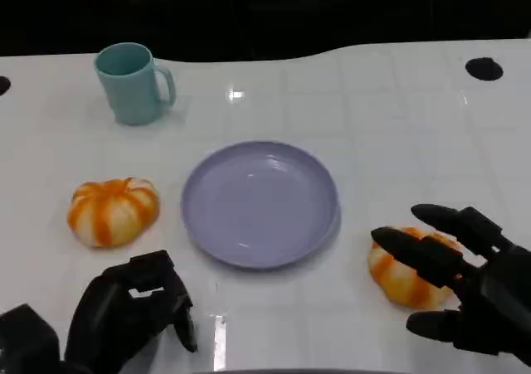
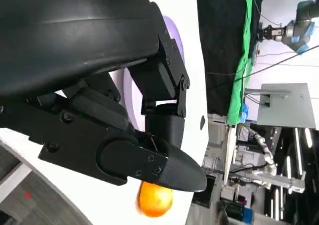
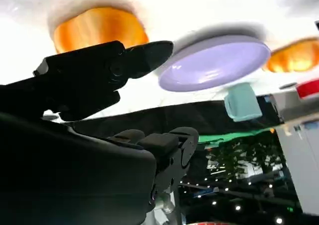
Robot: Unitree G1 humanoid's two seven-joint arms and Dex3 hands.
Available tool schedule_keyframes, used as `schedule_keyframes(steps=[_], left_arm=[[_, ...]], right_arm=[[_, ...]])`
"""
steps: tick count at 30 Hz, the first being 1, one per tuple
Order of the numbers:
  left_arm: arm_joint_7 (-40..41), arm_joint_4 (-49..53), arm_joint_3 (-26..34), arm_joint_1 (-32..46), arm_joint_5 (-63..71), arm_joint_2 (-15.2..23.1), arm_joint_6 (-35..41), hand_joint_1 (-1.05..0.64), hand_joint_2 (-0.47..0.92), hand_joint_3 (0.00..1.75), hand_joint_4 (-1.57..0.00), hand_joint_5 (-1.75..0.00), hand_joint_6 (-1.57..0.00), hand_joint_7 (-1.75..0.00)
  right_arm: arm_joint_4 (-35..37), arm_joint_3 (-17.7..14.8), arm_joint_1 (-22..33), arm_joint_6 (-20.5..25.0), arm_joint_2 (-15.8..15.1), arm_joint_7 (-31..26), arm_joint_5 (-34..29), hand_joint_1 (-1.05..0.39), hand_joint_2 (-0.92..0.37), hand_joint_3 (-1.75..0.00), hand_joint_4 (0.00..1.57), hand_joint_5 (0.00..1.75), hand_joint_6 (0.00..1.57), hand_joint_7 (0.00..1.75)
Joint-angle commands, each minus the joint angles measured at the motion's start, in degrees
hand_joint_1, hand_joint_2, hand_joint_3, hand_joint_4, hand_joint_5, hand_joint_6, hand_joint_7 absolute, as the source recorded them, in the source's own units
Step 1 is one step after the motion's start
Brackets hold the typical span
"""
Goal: Grasp the bread from the table and place it into the plate.
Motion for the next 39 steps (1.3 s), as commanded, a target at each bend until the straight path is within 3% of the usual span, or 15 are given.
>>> schedule_keyframes(steps=[1, 21, 39], left_arm=[[0.7, 0.4, 0.3, -0.1, 0.7, 0.5, -0.9, -0.92, 0.92, 0.09, -1.19, -1.41, -1.06, -1.19], [0.4, 0.2, 0.3, 0.3, 0.4, 0.3, -1.0, -0.92, 0.92, 0.08, -1.19, -1.42, -1.06, -1.20], [1.0, -0.6, 0.2, 0.5, 0.5, 0.1, 0.0, -0.91, 0.92, 0.07, -1.19, -1.41, -1.06, -1.21]], right_arm=[[-0.8, 2.0, -1.3, 4.3, -2.4, -1.3, -2.6, -0.46, -0.83, 0.00, 0.03, 0.46, 0.34, 0.04], [8.4, 14.2, -10.1, 18.0, -7.0, -0.1, -7.4, -0.49, -0.82, -0.01, 0.04, 0.41, 0.33, 0.00], [24.4, 24.5, -21.3, 24.8, -5.3, -3.7, -8.2, -0.49, -0.85, 0.00, 0.18, 0.25, 0.36, 0.00]])
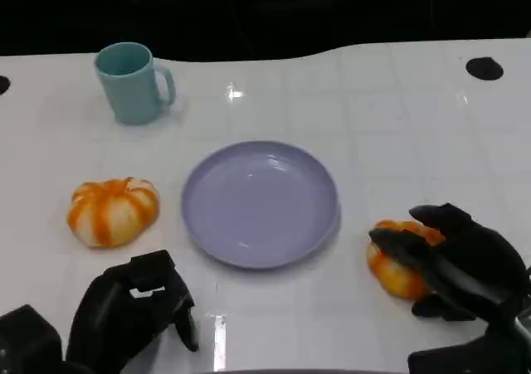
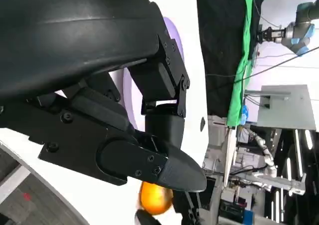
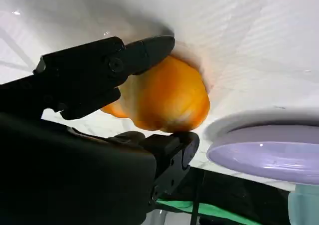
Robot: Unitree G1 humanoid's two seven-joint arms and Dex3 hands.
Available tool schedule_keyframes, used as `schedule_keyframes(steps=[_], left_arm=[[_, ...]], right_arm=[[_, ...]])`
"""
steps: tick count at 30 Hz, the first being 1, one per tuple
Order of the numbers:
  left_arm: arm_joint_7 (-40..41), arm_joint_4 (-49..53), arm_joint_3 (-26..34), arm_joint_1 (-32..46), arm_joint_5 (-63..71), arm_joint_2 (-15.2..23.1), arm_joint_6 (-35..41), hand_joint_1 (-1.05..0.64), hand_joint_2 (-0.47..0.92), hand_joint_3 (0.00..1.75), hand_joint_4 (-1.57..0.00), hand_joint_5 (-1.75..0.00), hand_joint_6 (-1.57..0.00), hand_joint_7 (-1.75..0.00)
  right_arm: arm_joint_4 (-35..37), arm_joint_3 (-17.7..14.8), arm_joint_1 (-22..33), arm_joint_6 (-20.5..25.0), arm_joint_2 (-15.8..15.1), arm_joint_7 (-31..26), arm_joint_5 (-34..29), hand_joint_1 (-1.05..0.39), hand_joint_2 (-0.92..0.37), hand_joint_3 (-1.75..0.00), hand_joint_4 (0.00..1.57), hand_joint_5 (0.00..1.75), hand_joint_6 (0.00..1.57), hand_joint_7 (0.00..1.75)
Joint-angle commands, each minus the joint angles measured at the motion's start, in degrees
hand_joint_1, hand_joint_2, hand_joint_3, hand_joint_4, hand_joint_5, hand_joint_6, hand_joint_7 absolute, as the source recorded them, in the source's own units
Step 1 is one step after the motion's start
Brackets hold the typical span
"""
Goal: Grasp the bread from the table and place it into the plate.
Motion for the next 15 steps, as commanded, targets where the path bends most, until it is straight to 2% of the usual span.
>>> schedule_keyframes(steps=[1, 4, 7, 9, 10, 11, 12, 14, 15], left_arm=[[0.4, -0.5, 0.2, 0.4, 0.1, 0.5, 0.3, -0.91, 0.92, 0.07, -1.19, -1.41, -1.05, -1.21], [0.4, -0.6, 0.2, 0.5, 0.1, 0.5, 0.1, -0.91, 0.92, 0.07, -1.19, -1.41, -1.05, -1.21], [0.6, -0.7, 0.2, 0.5, 0.2, 0.5, 0.1, -0.91, 0.92, 0.08, -1.19, -1.41, -1.05, -1.21], [0.7, -0.7, 0.2, 0.5, 0.3, 0.5, 0.2, -0.91, 0.92, 0.08, -1.19, -1.41, -1.05, -1.21], [0.7, -0.7, 0.2, 0.5, 0.2, 0.5, 0.2, -0.91, 0.92, 0.08, -1.19, -1.41, -1.05, -1.21], [0.7, -0.8, 0.2, 0.5, 0.2, 0.4, 0.3, -0.91, 0.92, 0.07, -1.19, -1.41, -1.06, -1.20], [0.7, -0.9, 0.2, 0.5, 0.2, 0.4, 0.4, -0.91, 0.92, 0.07, -1.19, -1.41, -1.06, -1.20], [0.6, -0.9, 0.2, 0.6, 0.1, 0.5, 0.4, -0.91, 0.92, 0.07, -1.19, -1.41, -1.06, -1.20], [0.6, -1.0, 0.2, 0.6, 0.1, 0.5, 0.4, -0.91, 0.92, 0.07, -1.19, -1.41, -1.06, -1.19]], right_arm=[[4.2, 2.3, -2.3, 1.5, 0.0, -1.3, -0.3, -0.49, -0.86, -0.01, 0.20, 0.24, 0.37, 0.01], [6.5, 3.5, -3.6, 1.7, 0.1, -3.4, -0.2, -0.46, -0.88, -0.01, 0.32, 0.22, 0.44, 0.03], [8.9, 4.1, -4.9, 1.0, 0.4, -5.9, 0.9, -0.35, -0.89, -0.01, 0.65, 0.19, 0.63, 0.04], [10.7, 4.2, -5.7, -0.4, 0.6, -8.2, 1.9, -0.26, -0.88, 0.00, 0.89, 0.24, 0.79, 0.07], [11.8, 4.1, -6.1, -1.6, 0.7, -9.7, 2.5, -0.22, -0.88, 0.00, 0.91, 0.53, 0.90, 0.08], [12.7, 4.1, -6.4, -2.6, 0.7, -11.0, 3.0, -0.17, -0.87, 0.00, 0.87, 0.96, 1.03, 0.09], [13.6, 4.1, -6.8, -3.6, 0.7, -12.5, 3.4, -0.15, -0.87, 0.00, 0.85, 1.13, 1.09, 0.09], [14.9, 4.4, -7.5, -4.8, 0.4, -14.0, 3.6, -0.11, -0.88, -0.01, 0.91, 1.31, 1.22, 0.13], [15.1, 4.6, -7.7, -5.0, 0.3, -14.4, 3.4, -0.10, -0.90, -0.03, 0.90, 1.49, 1.29, 0.18]])
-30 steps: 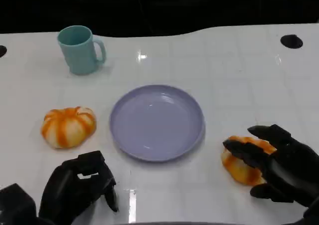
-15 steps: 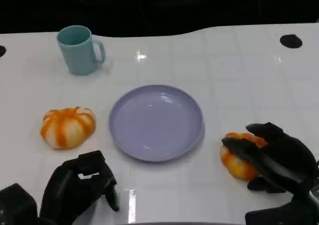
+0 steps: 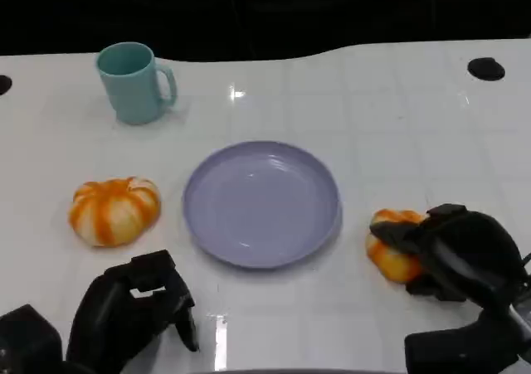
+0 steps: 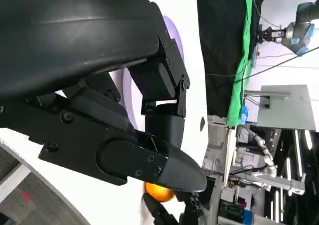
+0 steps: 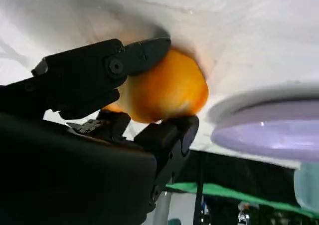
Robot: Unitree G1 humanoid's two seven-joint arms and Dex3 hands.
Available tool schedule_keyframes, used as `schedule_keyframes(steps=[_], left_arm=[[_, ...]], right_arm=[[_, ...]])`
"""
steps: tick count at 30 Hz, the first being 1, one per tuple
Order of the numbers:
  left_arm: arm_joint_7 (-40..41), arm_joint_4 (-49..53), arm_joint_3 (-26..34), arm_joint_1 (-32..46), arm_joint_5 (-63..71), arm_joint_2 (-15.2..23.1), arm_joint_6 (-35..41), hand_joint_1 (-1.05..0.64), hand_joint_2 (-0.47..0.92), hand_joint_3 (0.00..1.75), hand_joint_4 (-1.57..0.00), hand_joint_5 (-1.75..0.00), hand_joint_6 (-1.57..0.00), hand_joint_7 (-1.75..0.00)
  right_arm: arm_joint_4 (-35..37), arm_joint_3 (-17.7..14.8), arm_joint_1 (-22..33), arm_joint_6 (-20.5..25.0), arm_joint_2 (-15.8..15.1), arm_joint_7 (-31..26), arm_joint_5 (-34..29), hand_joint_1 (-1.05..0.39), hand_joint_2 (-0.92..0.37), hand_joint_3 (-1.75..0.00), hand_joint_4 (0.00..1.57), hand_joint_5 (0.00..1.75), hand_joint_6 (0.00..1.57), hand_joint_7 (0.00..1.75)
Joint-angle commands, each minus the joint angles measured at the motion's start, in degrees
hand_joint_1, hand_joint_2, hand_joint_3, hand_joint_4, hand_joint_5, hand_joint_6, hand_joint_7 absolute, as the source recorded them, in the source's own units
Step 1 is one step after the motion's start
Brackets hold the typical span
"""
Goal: Grasp the bread from the table and place it into the plate.
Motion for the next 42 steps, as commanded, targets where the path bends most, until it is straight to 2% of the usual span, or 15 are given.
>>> schedule_keyframes(steps=[1, 3, 5, 6, 8, 9, 14, 19, 21, 23, 28, 39, 42], left_arm=[[0.6, -0.8, 0.2, 0.5, 0.1, 0.5, 0.4, -0.91, 0.92, 0.07, -1.19, -1.41, -1.06, -1.19], [0.5, -0.7, 0.2, 0.5, 0.1, 0.5, 0.2, -0.91, 0.92, 0.07, -1.19, -1.41, -1.06, -1.19], [0.4, -0.7, 0.2, 0.5, 0.1, 0.5, 0.1, -0.91, 0.92, 0.07, -1.19, -1.41, -1.06, -1.19], [0.4, -0.8, 0.2, 0.5, 0.1, 0.5, 0.2, -0.91, 0.92, 0.07, -1.19, -1.41, -1.06, -1.19], [0.4, -0.9, 0.1, 0.6, 0.0, 0.5, 0.3, -0.92, 0.92, 0.07, -1.19, -1.41, -1.07, -1.18], [0.4, -0.9, 0.1, 0.6, 0.1, 0.5, 0.3, -0.92, 0.92, 0.07, -1.19, -1.41, -1.07, -1.18], [0.5, -0.9, 0.1, 0.6, 0.2, 0.6, 0.2, -0.91, 0.92, 0.07, -1.19, -1.41, -1.07, -1.16], [0.6, -1.0, 0.2, 0.7, 0.0, 0.4, 0.3, -0.91, 0.92, 0.08, -1.19, -1.41, -1.08, -1.16], [0.6, -1.0, 0.2, 0.7, 0.0, 0.4, 0.3, -0.91, 0.92, 0.07, -1.19, -1.41, -1.08, -1.16], [0.5, -0.9, 0.2, 0.6, 0.0, 0.4, 0.2, -0.91, 0.92, 0.08, -1.19, -1.41, -1.08, -1.15], [0.3, -0.7, 0.2, 0.6, 0.1, 0.6, -0.1, -0.91, 0.92, 0.09, -1.19, -1.42, -1.09, -1.15], [0.4, -0.7, 0.1, 0.7, 0.4, 0.5, -0.3, -0.91, 0.92, 0.09, -1.19, -1.41, -1.10, -1.11], [0.4, -1.0, 0.1, 0.8, 0.2, 0.5, 0.0, -0.91, 0.92, 0.09, -1.19, -1.41, -1.10, -1.10]], right_arm=[[2.3, 0.9, -1.0, -1.0, -1.1, -2.0, 0.2, -0.11, -0.91, -0.04, 0.89, 1.59, 1.32, 0.19], [2.2, 1.3, -1.2, -0.6, -1.2, -2.5, -0.3, -0.13, -0.92, -0.05, 0.87, 1.71, 1.37, 0.24], [2.3, 1.6, -1.3, -0.3, -1.3, -3.3, -0.5, -0.12, -0.91, -0.07, 0.88, 1.74, 1.15, 0.77], [2.5, 1.9, -1.4, -0.3, -1.2, -4.2, -0.7, -0.11, -0.90, -0.08, 0.88, 1.74, 1.00, 1.13], [2.9, 2.3, -1.6, -0.1, -1.2, -5.8, -1.0, -0.10, -0.86, -0.09, 0.88, 1.75, 0.87, 1.44], [3.0, 2.5, -1.6, 0.2, -1.2, -6.5, -1.3, -0.10, -0.86, -0.10, 0.88, 1.75, 0.84, 1.49], [3.6, 3.0, -1.9, 0.7, -1.0, -9.4, -1.9, -0.11, -0.83, -0.10, 0.88, 1.75, 0.82, 1.52], [5.2, 3.2, -2.3, -1.1, -0.7, -14.1, -1.5, -0.10, -0.80, -0.11, 0.92, 1.75, 0.85, 1.53], [5.9, 3.0, -2.5, -2.1, -0.5, -15.7, -1.1, -0.10, -0.53, -0.63, 0.93, 1.75, 0.84, 1.56], [6.3, 3.0, -2.7, -2.6, -0.4, -17.2, -1.0, -0.09, -0.37, -0.90, 0.95, 1.75, 0.85, 1.56], [5.9, 1.8, -2.9, -5.3, -0.3, -19.3, 1.0, -0.04, -0.26, -1.12, 0.97, 1.75, 0.85, 1.60], [1.6, -2.1, -3.6, -9.6, 0.9, -15.4, 8.0, -0.02, -0.25, -1.33, 0.98, 1.75, 0.82, 1.66], [1.2, -2.5, -4.0, -9.9, 1.4, -14.3, 8.9, -0.02, -0.25, -1.34, 0.97, 1.75, 0.81, 1.65]])
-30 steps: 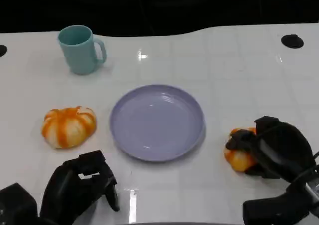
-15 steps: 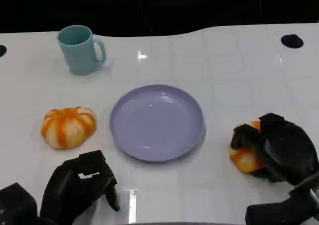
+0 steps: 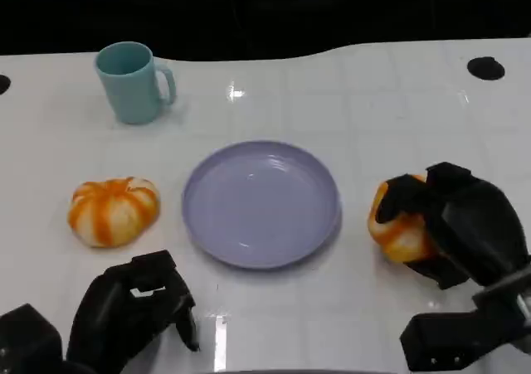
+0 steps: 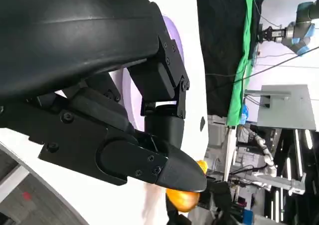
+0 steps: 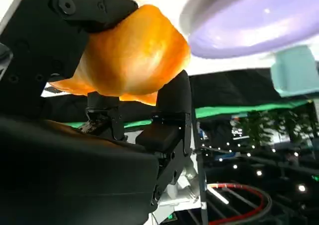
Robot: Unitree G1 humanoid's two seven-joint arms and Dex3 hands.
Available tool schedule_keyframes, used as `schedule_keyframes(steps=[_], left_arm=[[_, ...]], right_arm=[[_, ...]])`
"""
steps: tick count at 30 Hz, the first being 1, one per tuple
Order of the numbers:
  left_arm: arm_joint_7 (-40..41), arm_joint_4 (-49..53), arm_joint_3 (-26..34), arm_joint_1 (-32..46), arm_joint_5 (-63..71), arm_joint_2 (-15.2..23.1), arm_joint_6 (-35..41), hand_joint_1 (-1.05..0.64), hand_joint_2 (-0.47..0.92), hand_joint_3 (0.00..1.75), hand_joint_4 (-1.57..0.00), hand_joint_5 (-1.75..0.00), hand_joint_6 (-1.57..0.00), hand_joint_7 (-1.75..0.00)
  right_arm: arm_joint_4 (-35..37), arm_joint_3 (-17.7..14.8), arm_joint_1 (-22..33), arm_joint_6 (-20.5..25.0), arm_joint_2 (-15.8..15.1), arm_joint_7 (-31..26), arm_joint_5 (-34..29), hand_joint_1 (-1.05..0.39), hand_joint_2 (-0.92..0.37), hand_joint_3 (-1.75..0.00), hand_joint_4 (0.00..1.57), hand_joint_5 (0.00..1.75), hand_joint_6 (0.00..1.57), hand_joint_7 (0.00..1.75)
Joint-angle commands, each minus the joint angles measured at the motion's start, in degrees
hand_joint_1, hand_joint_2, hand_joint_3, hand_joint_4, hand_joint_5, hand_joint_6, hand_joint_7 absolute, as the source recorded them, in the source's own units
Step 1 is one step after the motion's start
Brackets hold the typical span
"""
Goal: Grasp the bread from the table and place it into the plate.
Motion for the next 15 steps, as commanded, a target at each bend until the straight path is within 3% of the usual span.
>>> schedule_keyframes(steps=[1, 9, 15], left_arm=[[0.3, -0.8, 0.1, 0.8, 0.1, 0.5, 0.1, -0.91, 0.92, 0.09, -1.19, -1.41, -1.10, -1.10], [0.4, -0.9, 0.0, 1.0, 0.3, 0.4, -0.3, -0.91, 0.92, 0.09, -1.20, -1.41, -1.12, -1.08], [0.4, -1.1, 0.0, 1.3, 0.4, 0.7, -0.3, -0.91, 0.92, 0.10, -1.19, -1.41, -1.11, -1.08]], right_arm=[[-0.7, -1.6, -1.5, -0.8, 0.4, 1.3, 1.8, -0.03, -0.25, -1.34, 0.97, 1.75, 0.81, 1.66], [0.8, -1.8, -4.6, -3.9, 3.1, 4.0, 4.0, -0.06, -0.22, -1.43, 0.97, 1.75, 0.81, 1.63], [4.1, -0.9, -8.0, -5.0, 6.1, 6.0, 4.1, -0.07, -0.24, -1.38, 0.97, 1.75, 0.80, 1.63]])
